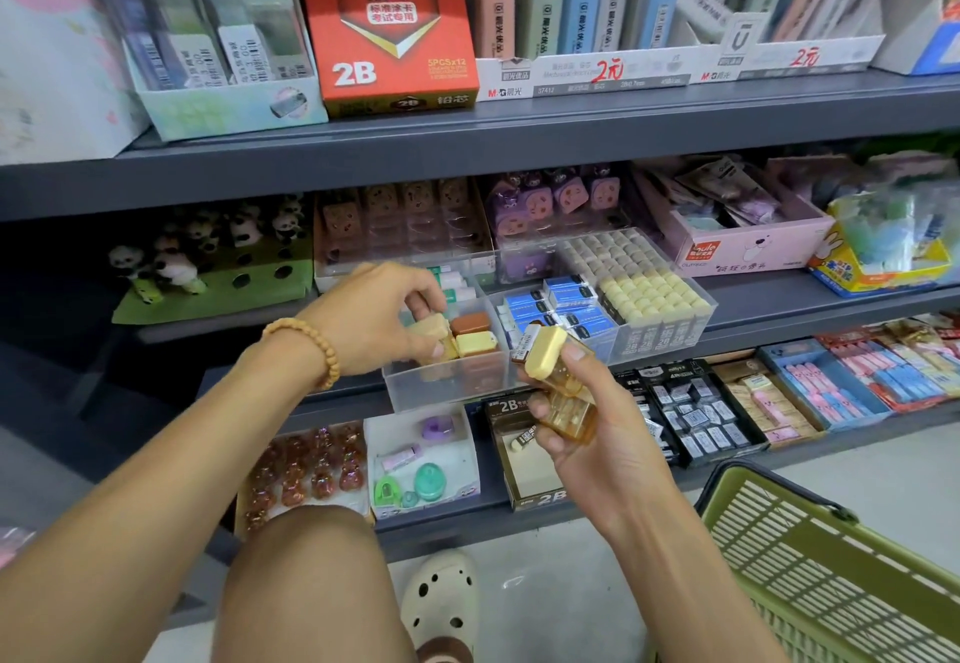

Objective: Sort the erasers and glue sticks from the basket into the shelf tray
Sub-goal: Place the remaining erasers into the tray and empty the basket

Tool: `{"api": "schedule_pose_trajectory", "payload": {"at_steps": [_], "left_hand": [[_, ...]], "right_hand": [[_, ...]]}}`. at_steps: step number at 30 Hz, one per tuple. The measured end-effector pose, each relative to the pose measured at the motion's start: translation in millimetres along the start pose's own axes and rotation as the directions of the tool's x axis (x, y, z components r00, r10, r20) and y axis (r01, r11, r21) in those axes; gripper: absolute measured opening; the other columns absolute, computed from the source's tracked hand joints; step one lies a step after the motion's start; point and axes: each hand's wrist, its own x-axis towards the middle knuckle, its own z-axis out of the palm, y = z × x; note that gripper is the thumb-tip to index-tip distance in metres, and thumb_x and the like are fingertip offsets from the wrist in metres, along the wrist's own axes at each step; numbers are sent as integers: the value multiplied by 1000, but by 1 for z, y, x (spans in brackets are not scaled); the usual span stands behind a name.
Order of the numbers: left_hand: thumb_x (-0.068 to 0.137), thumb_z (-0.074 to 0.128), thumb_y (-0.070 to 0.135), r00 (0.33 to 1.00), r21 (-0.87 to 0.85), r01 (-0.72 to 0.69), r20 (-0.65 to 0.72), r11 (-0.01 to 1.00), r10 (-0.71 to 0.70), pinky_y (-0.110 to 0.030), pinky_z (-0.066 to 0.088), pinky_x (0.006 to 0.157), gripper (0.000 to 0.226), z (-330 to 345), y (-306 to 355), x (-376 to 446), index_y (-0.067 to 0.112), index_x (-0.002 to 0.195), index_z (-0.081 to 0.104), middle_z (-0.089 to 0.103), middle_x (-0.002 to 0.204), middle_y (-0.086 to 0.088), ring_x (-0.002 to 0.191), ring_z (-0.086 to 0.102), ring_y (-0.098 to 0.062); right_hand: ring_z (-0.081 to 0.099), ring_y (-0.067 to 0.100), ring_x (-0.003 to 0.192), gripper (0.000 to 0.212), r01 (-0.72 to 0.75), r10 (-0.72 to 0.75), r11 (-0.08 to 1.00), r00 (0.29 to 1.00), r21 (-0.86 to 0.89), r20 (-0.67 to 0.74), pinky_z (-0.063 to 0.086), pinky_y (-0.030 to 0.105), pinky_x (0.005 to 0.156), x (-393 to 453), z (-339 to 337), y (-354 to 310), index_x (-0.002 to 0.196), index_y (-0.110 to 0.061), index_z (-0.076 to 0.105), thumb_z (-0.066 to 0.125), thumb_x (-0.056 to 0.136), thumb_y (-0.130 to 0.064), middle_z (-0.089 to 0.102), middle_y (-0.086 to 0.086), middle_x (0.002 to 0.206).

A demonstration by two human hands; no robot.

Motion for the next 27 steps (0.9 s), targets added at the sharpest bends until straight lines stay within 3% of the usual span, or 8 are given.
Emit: {"api": "schedule_pose_trajectory", "payload": {"at_steps": [2, 4, 8, 11, 14, 21, 24, 27], "left_hand": [[76, 80, 34, 998, 27, -42, 49, 999, 40, -21, 43, 76, 21, 2, 3, 2, 30, 95, 71, 68, 88, 20, 79, 56, 6], [83, 73, 34, 994, 32, -72, 81, 997, 69, -8, 31, 64, 16, 4, 5, 2, 31, 99, 75, 69, 92, 20, 66, 54, 15], [90, 66, 28, 988, -57, -107, 102, 993, 112, 1, 37, 67, 18, 3, 6, 2, 27, 105, 76, 70, 100, 17, 69, 55, 23], [87, 70, 29, 995, -128, -53, 71, 990, 63, -18, 53, 75, 14, -2, 1, 0, 28, 99, 77, 73, 84, 19, 68, 65, 8], [81, 76, 27, 996, -129, -22, 88, 991, 33, -31, 58, 73, 12, -6, 1, 1, 28, 92, 78, 72, 74, 20, 64, 69, -5], [82, 75, 29, 988, -31, -31, 151, 999, 36, -7, 44, 58, 13, -3, 7, 7, 29, 95, 77, 72, 86, 21, 64, 64, 5], [85, 72, 31, 979, 25, -48, 198, 999, 42, -20, 52, 79, 16, 5, 6, 10, 28, 100, 77, 73, 97, 16, 83, 64, 2], [91, 65, 30, 977, 29, -48, 211, 998, 41, -17, 47, 78, 18, 9, 4, 8, 24, 104, 76, 71, 100, 10, 90, 65, -6]], "right_hand": [[48, 11, 55, 44, -1, 1, 1000, 1000, -2, -1, 29, 18, 43, 1, -2, 0, 110, -15, 69, 74, 71, -35, 63, 12, 101], [48, 11, 55, 41, -3, 3, 1000, 1000, -1, 7, 30, 18, 43, 0, -4, -1, 105, -15, 71, 78, 69, -34, 64, 11, 99], [47, 11, 55, 37, 2, -2, 1000, 1000, -6, -4, 29, 18, 42, -1, -6, -2, 104, -13, 72, 79, 72, -31, 63, 13, 100], [47, 12, 55, 27, 3, -3, 1000, 1000, 0, -4, 28, 18, 42, -2, -5, -2, 98, -14, 74, 70, 76, -30, 62, 14, 100], [47, 13, 55, 26, 1, -1, 1000, 1000, 4, -7, 29, 18, 41, -2, -6, -2, 96, -14, 74, 71, 75, -29, 63, 15, 100], [49, 12, 55, 20, -4, 5, 1000, 1000, -18, 12, 29, 20, 43, -3, -6, 0, 88, -20, 80, 80, 71, -32, 64, 13, 99], [49, 12, 54, 22, -3, 3, 1000, 1000, -11, -5, 28, 20, 43, -4, -6, -1, 88, -19, 78, 79, 70, -31, 64, 12, 97], [49, 12, 54, 15, -10, 10, 1000, 1000, -28, 4, 28, 20, 44, -4, -5, 0, 86, -21, 79, 78, 73, -29, 65, 11, 95]]}}
